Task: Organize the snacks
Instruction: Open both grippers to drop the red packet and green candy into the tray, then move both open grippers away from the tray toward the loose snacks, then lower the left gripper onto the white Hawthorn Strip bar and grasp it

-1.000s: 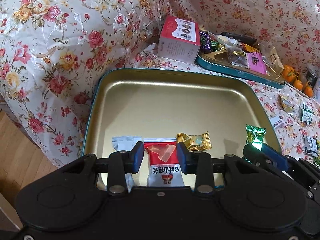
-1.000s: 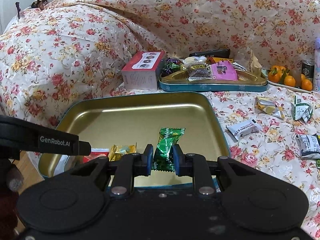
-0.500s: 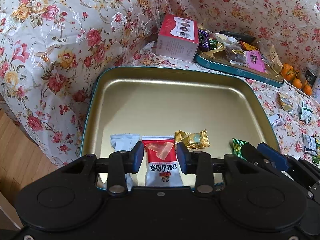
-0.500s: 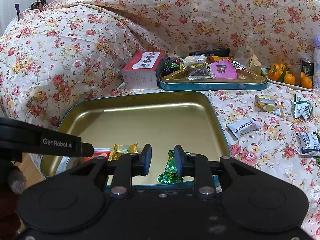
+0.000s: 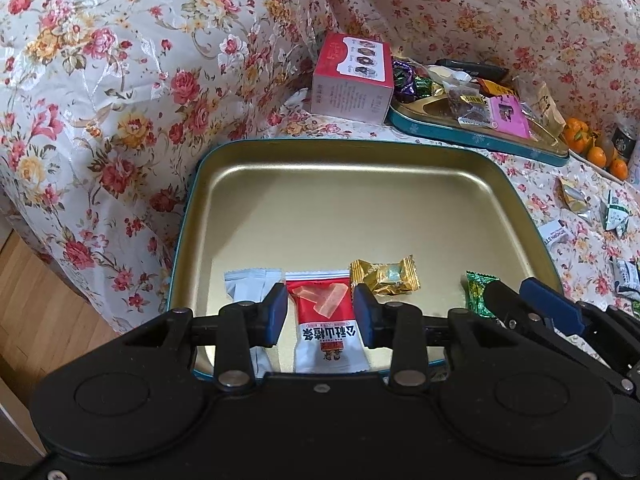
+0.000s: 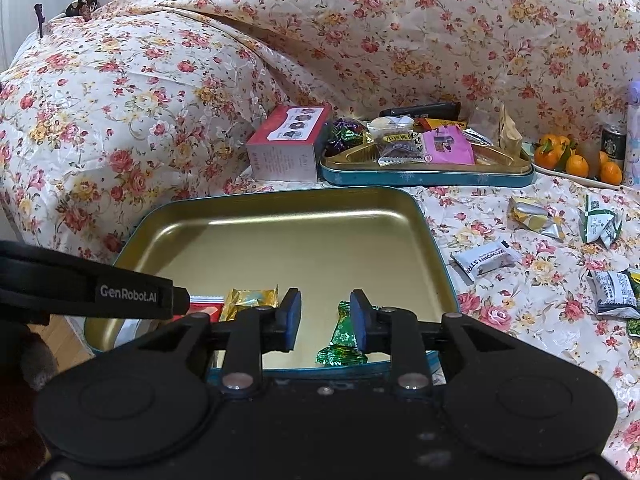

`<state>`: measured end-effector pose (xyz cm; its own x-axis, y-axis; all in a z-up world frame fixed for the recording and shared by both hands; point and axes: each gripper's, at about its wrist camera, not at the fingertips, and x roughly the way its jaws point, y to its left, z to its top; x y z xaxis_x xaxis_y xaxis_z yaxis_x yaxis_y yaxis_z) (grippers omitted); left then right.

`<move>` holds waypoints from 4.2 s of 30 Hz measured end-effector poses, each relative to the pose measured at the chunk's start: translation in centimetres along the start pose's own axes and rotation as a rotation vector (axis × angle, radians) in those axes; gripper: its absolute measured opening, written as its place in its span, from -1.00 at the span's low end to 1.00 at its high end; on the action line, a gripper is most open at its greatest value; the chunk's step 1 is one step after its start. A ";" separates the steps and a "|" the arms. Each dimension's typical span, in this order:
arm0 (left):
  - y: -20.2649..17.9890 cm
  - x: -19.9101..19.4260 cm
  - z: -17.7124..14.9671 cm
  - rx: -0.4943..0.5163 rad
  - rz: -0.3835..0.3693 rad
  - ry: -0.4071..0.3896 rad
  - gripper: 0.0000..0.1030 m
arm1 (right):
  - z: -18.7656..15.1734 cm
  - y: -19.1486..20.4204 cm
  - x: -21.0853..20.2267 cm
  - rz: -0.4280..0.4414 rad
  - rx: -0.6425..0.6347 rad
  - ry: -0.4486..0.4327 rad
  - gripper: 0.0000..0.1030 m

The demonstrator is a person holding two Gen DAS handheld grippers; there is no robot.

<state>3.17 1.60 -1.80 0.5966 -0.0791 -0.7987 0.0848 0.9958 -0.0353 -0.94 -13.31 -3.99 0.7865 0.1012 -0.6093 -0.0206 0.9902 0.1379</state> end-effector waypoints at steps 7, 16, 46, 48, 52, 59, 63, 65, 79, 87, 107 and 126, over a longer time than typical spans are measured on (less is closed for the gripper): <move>-0.6 -0.2 -0.1 0.028 0.001 -0.005 -0.14 | 0.0 -0.1 -0.4 -0.007 -0.006 -0.005 -0.44; -1.4 -0.5 -0.3 0.061 -0.017 0.005 -0.14 | -0.1 -0.3 -1.0 -0.020 -0.007 -0.003 -0.41; -8.0 -2.4 -4.1 0.263 -0.133 -0.050 -0.14 | -4.4 -13.3 -6.7 -0.258 0.253 -0.033 -0.33; -8.7 -2.4 -4.5 0.268 -0.137 -0.052 -0.14 | -4.7 -14.6 -7.0 -0.282 0.278 -0.037 -0.33; -10.4 -2.5 -5.6 0.266 -0.149 -0.035 -0.14 | -5.3 -16.7 -7.6 -0.332 0.303 -0.048 -0.33; -13.9 -2.4 -6.8 0.291 -0.185 0.018 -0.14 | -6.1 -19.2 -7.6 -0.393 0.324 -0.047 -0.32; -15.8 -2.3 -6.7 0.295 -0.197 0.024 -0.14 | -6.6 -20.6 -7.3 -0.399 0.353 -0.036 -0.31; -16.6 -2.1 -6.4 0.290 -0.199 0.027 -0.14 | -6.7 -21.1 -7.2 -0.398 0.363 -0.032 -0.31; -20.0 0.6 -0.8 0.304 -0.157 -0.029 -0.14 | -5.6 -23.3 -5.5 -0.383 0.394 -0.064 -0.28; -21.2 3.3 1.8 0.368 -0.146 -0.024 -0.14 | -5.5 -24.2 -4.1 -0.378 0.403 -0.048 -0.28; -22.7 6.4 2.8 0.519 -0.130 0.014 -0.13 | -5.4 -24.3 -2.1 -0.372 0.318 -0.034 -0.11; -23.2 9.1 3.7 0.596 -0.141 0.081 -0.12 | -5.5 -24.2 -2.1 -0.353 0.300 -0.036 0.02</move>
<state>9.60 -22.44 -6.03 0.4863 -0.1806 -0.8549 0.6039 0.7766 0.1795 -5.48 -36.93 -10.40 0.7343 -0.2452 -0.6330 0.4272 0.8916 0.1502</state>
